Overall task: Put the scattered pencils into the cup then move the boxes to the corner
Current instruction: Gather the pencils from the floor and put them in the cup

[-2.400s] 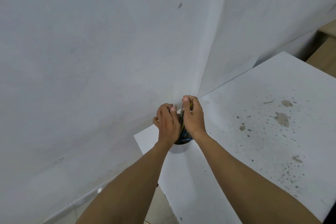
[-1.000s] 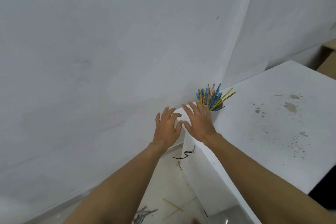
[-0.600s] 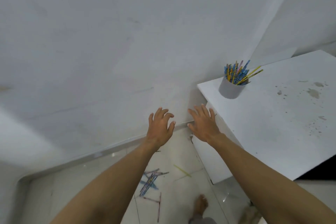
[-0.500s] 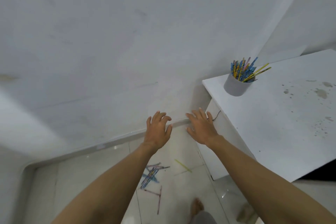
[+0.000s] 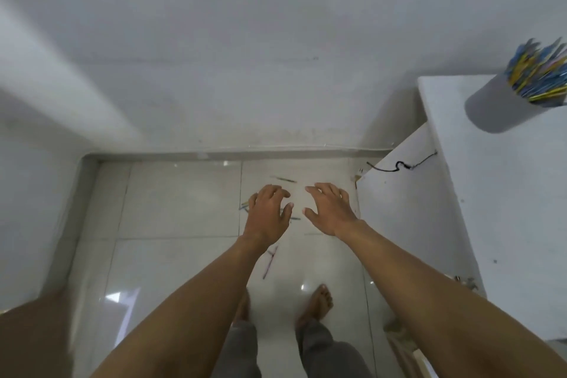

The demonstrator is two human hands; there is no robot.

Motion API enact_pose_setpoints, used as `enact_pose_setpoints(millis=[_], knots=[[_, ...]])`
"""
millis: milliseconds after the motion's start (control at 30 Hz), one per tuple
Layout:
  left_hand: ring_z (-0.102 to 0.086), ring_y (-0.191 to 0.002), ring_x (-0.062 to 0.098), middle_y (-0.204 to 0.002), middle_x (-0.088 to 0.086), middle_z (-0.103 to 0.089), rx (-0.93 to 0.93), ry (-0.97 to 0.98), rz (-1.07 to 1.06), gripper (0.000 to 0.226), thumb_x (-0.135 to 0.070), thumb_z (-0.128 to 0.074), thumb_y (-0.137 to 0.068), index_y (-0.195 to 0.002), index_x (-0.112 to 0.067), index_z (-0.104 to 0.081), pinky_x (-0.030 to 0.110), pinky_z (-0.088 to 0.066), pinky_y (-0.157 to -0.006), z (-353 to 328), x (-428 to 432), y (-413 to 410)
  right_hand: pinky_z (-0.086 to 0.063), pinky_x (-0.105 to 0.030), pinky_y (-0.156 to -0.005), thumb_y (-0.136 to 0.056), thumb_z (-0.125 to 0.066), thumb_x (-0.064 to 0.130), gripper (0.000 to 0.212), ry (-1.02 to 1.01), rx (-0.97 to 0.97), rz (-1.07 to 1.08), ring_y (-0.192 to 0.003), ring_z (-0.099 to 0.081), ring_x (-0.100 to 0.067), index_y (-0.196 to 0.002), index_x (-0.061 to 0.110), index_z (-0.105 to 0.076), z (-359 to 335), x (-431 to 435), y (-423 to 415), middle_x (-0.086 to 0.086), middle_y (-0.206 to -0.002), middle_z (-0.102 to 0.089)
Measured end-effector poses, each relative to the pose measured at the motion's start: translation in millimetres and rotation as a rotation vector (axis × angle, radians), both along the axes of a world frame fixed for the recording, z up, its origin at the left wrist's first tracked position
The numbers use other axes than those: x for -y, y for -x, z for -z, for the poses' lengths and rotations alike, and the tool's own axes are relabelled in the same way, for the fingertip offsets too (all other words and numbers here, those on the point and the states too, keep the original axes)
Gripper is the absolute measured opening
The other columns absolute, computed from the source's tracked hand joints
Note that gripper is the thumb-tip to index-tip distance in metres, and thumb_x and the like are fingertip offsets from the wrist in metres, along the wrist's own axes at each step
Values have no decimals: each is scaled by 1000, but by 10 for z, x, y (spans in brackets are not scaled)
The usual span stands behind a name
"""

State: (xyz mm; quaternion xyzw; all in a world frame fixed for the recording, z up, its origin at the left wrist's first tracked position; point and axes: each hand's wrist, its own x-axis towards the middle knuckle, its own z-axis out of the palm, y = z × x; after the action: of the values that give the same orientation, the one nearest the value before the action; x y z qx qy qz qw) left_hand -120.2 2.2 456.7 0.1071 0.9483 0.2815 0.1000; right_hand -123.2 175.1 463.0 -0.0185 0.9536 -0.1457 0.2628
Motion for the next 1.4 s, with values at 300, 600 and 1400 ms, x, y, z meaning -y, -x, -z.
enact_pose_setpoints(millis=[300,600,1400], knots=[[-45,-123,20,-125,1,-55,170,103,59,30,-29,-52,-94,-121,-17,-56,36,-29,-105,1301,335,-23,-22,-39,-111,-96,-48,41,58,43,131,97,-140,-27,-23,-148,22,-32,1303,156,-122,-3,-151,-33],[-34,-133,22,-139,3,-42,310,235,109,49,-28,-57,-91,-137,-18,-40,40,-26,-110,3085,629,10,-25,-41,-108,-89,-53,56,71,48,105,61,-137,-30,-24,-148,23,-31,3115,462,-39,-3,-149,-35],[7,-146,35,-158,12,13,267,474,206,129,-50,-81,-63,-149,-18,9,56,-7,-118,6599,1086,51,-9,-57,-116,-51,-66,84,146,-168,19,-209,-148,1,-31,-152,14,12,6595,1109,692,-6,-161,4]])
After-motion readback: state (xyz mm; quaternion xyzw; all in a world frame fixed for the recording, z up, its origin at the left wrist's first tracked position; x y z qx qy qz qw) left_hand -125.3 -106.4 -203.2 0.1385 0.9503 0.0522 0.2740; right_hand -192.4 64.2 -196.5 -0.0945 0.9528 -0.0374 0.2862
